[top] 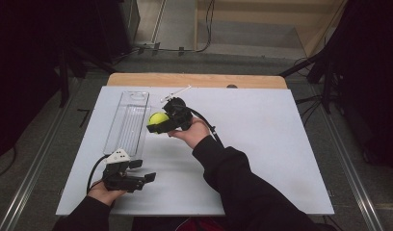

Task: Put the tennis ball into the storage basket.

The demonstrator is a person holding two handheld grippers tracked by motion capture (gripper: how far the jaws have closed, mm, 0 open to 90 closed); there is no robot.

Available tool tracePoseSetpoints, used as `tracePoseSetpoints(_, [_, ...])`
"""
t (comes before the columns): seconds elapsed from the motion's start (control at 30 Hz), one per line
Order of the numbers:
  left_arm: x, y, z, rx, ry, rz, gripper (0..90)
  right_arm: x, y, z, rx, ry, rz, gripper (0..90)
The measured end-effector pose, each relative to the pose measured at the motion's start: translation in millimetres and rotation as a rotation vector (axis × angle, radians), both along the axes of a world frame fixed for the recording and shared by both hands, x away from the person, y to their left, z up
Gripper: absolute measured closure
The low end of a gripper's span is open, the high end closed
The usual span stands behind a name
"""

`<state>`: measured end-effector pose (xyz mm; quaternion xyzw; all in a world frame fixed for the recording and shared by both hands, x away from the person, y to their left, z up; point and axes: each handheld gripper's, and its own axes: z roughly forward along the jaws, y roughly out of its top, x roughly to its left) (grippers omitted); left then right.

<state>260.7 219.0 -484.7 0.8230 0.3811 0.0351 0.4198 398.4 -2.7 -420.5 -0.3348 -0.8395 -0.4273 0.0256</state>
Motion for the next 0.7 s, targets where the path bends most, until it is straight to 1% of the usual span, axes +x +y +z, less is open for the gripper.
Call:
tracePoseSetpoints(0.07, [0.0, 0.2, -0.1, 0.000, -0.002, 0.001, 21.1, 2.1, 2.5, 1.9, 0.007, 0.000, -0.001, 22.9])
tracePoseSetpoints(0.3, [0.2, 0.5, 0.1, 0.000, -0.002, 0.000, 21.1, 7.7, 14.8, 8.9, -0.009, -0.016, 0.008, 22.9])
tracePoseSetpoints(0.47, [0.3, 1.7, 0.2, 0.000, -0.004, 0.000, 21.1, 13.0, 22.7, 13.4, 0.000, -0.007, 0.010, 22.9])
tracePoseSetpoints(0.7, [0.1, 1.3, 0.2, -0.001, -0.001, -0.003, 21.1, 18.6, 36.4, 19.9, -0.004, -0.014, 0.023, 22.9])
